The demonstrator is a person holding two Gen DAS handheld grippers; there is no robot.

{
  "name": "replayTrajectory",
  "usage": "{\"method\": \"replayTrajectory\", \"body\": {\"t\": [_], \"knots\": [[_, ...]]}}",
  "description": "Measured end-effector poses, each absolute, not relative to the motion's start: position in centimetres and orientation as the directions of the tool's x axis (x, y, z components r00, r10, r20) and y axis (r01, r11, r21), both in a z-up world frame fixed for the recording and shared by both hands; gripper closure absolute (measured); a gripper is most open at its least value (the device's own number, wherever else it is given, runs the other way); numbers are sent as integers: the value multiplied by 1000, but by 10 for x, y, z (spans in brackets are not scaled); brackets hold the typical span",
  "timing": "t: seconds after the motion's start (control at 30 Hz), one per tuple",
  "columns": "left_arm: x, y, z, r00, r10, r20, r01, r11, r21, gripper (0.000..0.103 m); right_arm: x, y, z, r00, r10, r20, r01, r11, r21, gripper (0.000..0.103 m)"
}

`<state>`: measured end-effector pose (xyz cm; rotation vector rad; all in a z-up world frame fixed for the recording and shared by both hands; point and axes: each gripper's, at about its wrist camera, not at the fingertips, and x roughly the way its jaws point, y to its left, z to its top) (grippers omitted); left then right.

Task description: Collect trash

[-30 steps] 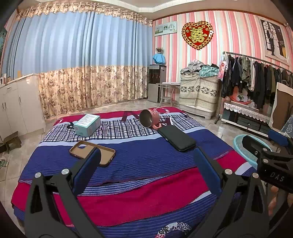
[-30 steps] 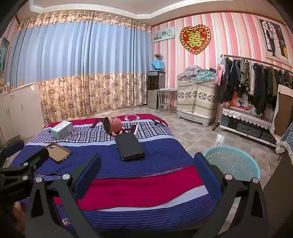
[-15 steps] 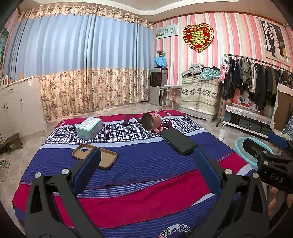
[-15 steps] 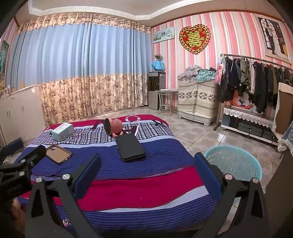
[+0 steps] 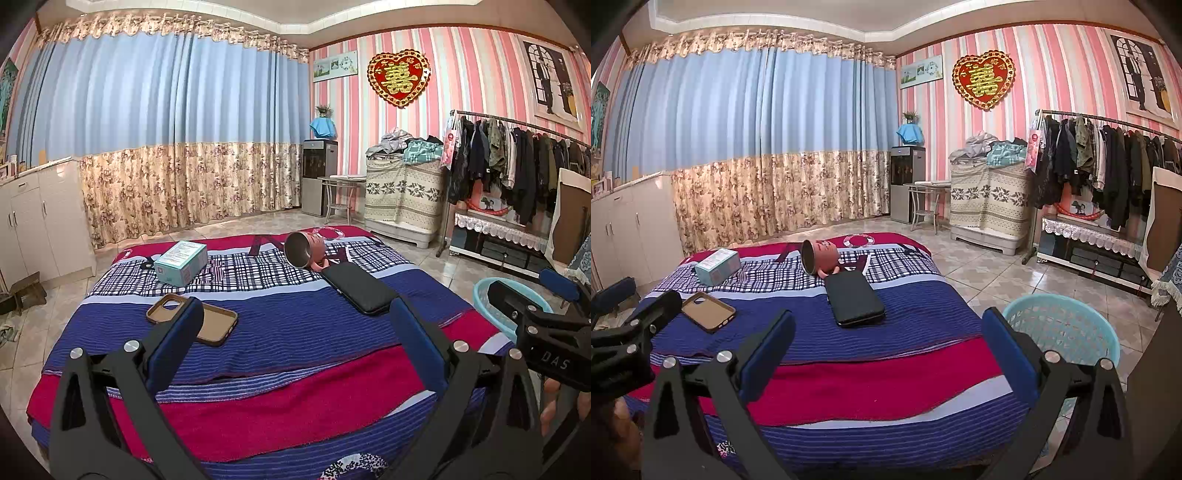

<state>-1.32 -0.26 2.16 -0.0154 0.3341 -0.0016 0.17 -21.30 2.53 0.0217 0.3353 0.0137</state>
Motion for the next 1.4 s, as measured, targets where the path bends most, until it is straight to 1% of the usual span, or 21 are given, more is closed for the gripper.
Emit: {"method": "replayTrajectory", "body": {"t": [1.4], "knots": [[-14, -2, 23, 946, -4, -323, 0, 1000, -12, 5, 0, -213, 24, 946, 17, -324, -9, 1000, 27, 5]]}}
